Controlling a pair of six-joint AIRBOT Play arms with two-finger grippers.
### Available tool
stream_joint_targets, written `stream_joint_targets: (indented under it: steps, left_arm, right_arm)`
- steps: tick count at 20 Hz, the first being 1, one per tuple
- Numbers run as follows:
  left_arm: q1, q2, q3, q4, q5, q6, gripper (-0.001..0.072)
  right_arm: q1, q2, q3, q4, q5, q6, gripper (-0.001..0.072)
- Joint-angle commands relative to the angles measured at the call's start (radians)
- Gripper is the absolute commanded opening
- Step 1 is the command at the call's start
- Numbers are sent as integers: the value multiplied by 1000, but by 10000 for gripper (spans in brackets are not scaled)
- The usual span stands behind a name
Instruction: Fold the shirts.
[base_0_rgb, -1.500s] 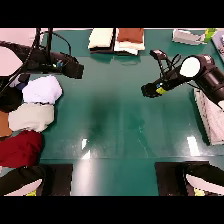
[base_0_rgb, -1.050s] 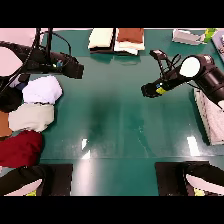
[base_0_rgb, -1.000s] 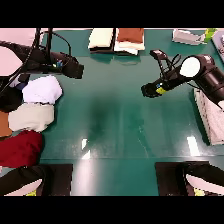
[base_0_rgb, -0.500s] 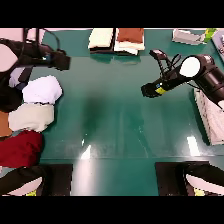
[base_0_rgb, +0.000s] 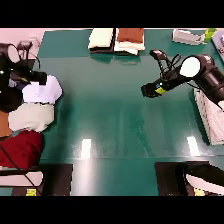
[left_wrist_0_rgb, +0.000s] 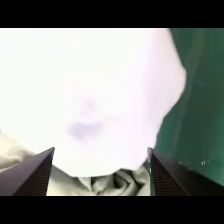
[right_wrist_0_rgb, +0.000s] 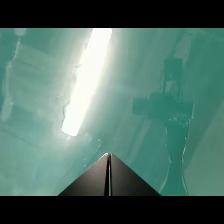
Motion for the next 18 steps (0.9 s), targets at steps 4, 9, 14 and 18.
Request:
stream_joint_targets:
  steps: [4,9,14,18]
  left_arm:
    - [35,-162,0,-32,1,3,617]
    - [33,-97,2,-31,22,3,24]
    - [25,268,14,-39,111,26,24]
    - [-95,545,103,-85,107,120,24]
  right_arm:
    - [0,0,1,1,-4,1,19]
    - [0,1,20,0,-3,0,19]
    - [0,19,259,-9,-3,0,18]
    - [-32,45,478,-8,-19,0,18]
